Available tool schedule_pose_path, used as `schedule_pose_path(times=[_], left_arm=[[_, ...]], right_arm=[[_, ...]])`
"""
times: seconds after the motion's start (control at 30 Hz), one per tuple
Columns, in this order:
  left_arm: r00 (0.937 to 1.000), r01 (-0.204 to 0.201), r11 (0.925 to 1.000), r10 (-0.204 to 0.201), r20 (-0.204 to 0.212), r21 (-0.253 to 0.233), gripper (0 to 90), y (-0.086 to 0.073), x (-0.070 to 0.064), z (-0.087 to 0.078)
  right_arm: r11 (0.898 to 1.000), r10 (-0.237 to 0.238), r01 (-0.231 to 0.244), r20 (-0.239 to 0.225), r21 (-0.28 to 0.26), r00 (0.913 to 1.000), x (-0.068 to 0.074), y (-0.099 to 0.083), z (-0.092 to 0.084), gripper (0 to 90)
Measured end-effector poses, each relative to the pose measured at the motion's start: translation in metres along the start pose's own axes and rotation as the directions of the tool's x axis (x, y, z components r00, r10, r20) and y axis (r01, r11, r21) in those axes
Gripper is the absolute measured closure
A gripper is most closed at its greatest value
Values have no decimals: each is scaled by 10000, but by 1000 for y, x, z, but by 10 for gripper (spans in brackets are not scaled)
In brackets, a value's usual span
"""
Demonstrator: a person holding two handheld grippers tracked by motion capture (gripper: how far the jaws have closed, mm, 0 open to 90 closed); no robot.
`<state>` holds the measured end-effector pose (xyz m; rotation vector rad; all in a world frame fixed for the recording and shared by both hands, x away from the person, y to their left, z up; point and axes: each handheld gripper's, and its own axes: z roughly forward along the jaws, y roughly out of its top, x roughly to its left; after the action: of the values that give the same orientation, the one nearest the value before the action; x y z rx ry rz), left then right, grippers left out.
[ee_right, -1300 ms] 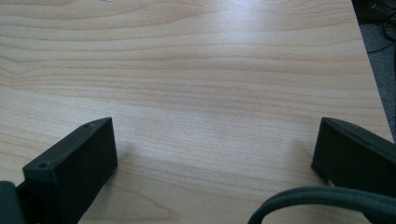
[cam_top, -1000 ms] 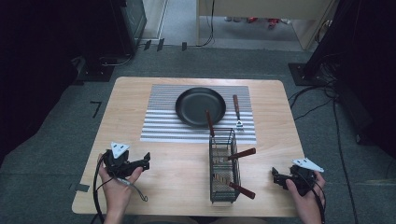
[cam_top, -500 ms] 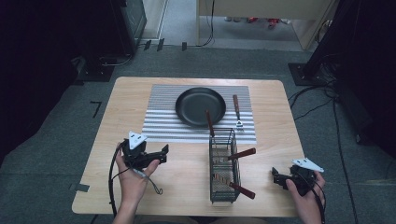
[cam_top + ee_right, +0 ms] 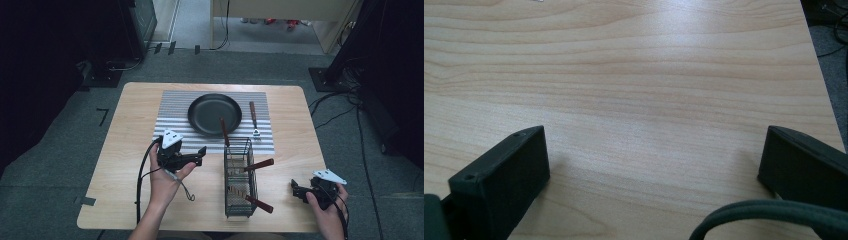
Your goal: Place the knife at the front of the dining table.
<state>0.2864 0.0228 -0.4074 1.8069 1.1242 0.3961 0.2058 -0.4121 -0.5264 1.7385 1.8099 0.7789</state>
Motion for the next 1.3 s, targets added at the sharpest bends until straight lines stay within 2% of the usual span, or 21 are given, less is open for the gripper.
schedule_pose_path(times=[0.03,0.07,0.1,0.2,0.27,0.37,0.4,0.47,0.6,0.73,0.77,0.97,1.0,1.13,1.17,1.2,1.3], left_arm=[[9999,-12,10000,12,141,3,68,2,-2,2],[9997,-132,9999,132,226,6,145,5,-6,8],[9997,-132,9999,132,226,6,153,5,-6,8],[9977,-194,9998,189,657,74,171,10,-13,19],[9973,-169,9999,166,719,30,238,12,-16,24],[9956,-201,9998,195,917,61,263,14,-19,29],[9947,-196,9998,190,1015,50,318,15,-21,31],[9928,-345,9993,329,1150,121,339,18,-25,38],[9912,-340,9993,314,1286,184,390,21,-28,45],[9858,-460,9986,413,1627,253,430,25,-32,53],[9849,-497,9985,450,1669,245,430,26,-33,54],[9800,-628,9972,541,1915,396,569,26,-39,62],[9789,-802,9959,710,1915,408,587,25,-42,63],[9772,-1080,9938,1015,1867,250,697,24,-47,61],[9771,-1072,9940,1011,1872,227,702,24,-48,61],[9742,-935,9953,864,2084,241,715,25,-47,59],[9731,-808,9966,748,2179,187,725,26,-46,56]], right_arm=[[10000,0,0,0,0,10000,0,0,0,0],[10000,-7,7,-13,-20,10000,0,0,0,0],[10000,-7,7,-13,-20,10000,0,0,0,0],[10000,12,-12,1,-10,10000,0,0,0,0],[10000,-18,18,-3,-22,10000,0,0,0,0],[10000,-17,17,-4,-21,10000,0,0,0,0],[10000,-17,17,-3,-23,10000,0,0,0,0],[10000,-17,17,-3,-22,10000,0,0,0,0],[10000,5,-5,1,-12,10000,0,0,0,0],[10000,-23,23,-11,-28,10000,0,0,0,0],[10000,-23,23,-11,-28,10000,0,0,0,0],[10000,-16,16,-5,-22,10000,0,0,0,0],[10000,-15,15,-4,-19,10000,0,0,0,0],[10000,-9,9,-8,-19,10000,0,0,0,0],[10000,-5,5,-8,-19,10000,0,0,0,0],[10000,-6,6,-6,-21,10000,0,0,0,0],[10000,-5,5,-7,-19,10000,0,0,0,0]])
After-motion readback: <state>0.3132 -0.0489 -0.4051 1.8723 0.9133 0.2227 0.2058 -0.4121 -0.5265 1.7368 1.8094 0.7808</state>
